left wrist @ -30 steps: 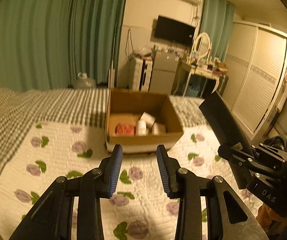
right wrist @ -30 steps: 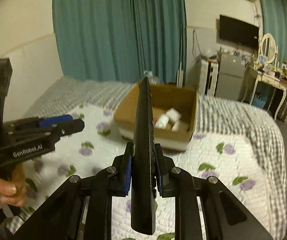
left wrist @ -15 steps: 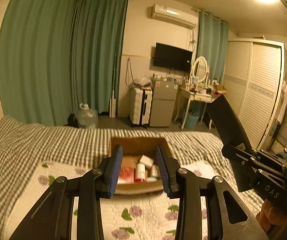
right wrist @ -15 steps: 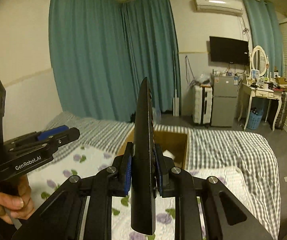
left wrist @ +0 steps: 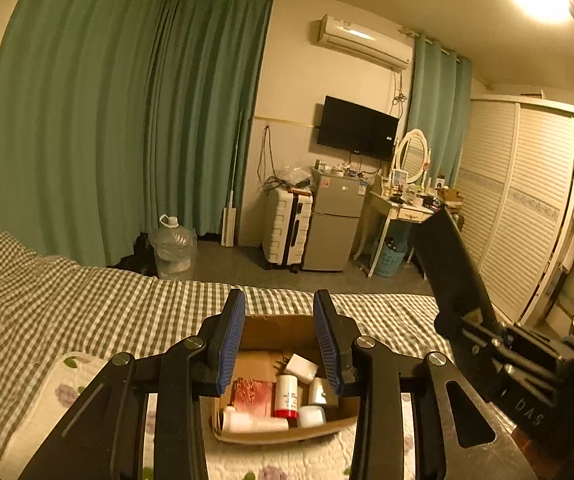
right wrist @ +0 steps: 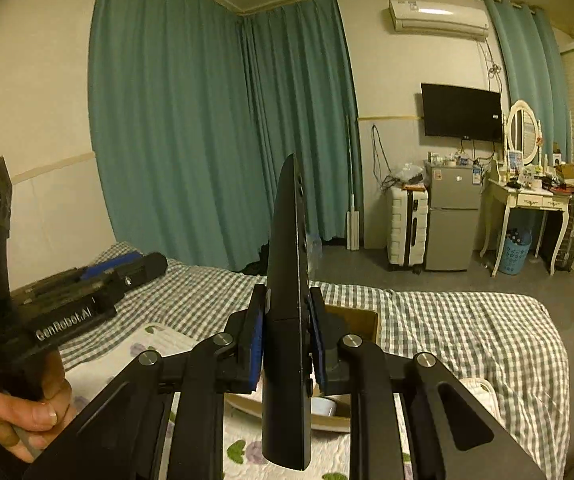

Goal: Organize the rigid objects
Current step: 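Lift and carry the remote over the box with the right tool, then lower the remote into the box and open the right tool, then withdraw both tools upward from the box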

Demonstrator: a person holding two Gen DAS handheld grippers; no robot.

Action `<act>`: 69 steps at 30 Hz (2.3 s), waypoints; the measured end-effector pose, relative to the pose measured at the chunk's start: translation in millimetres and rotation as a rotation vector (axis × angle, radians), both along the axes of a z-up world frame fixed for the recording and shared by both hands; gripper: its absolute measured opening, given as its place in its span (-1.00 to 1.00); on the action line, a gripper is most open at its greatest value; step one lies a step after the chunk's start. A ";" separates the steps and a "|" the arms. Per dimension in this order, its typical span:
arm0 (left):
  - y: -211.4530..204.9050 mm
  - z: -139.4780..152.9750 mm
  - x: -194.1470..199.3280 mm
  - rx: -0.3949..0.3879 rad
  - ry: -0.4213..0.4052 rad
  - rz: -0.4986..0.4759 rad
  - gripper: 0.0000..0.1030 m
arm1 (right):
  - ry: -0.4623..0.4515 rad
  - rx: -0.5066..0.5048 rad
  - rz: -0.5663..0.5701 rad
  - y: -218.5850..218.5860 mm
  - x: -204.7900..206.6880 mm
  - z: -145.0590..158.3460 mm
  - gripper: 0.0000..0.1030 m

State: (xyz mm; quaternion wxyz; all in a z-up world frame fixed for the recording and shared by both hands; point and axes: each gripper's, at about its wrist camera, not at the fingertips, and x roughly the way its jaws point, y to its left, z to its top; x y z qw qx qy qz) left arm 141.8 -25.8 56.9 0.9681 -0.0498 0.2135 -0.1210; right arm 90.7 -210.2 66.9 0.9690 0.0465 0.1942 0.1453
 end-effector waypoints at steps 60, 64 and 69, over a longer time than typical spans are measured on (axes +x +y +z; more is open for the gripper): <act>16.3 33.1 24.9 -0.024 0.033 -0.023 0.21 | 0.069 -0.164 -0.104 11.6 56.3 -12.1 0.57; 23.0 56.6 -4.4 -0.028 -0.019 -0.003 0.22 | 0.010 -0.155 -0.126 7.4 26.4 18.4 0.81; 30.6 70.4 -34.8 -0.013 -0.052 0.024 0.22 | -0.044 -0.162 -0.148 4.5 -12.1 46.2 0.95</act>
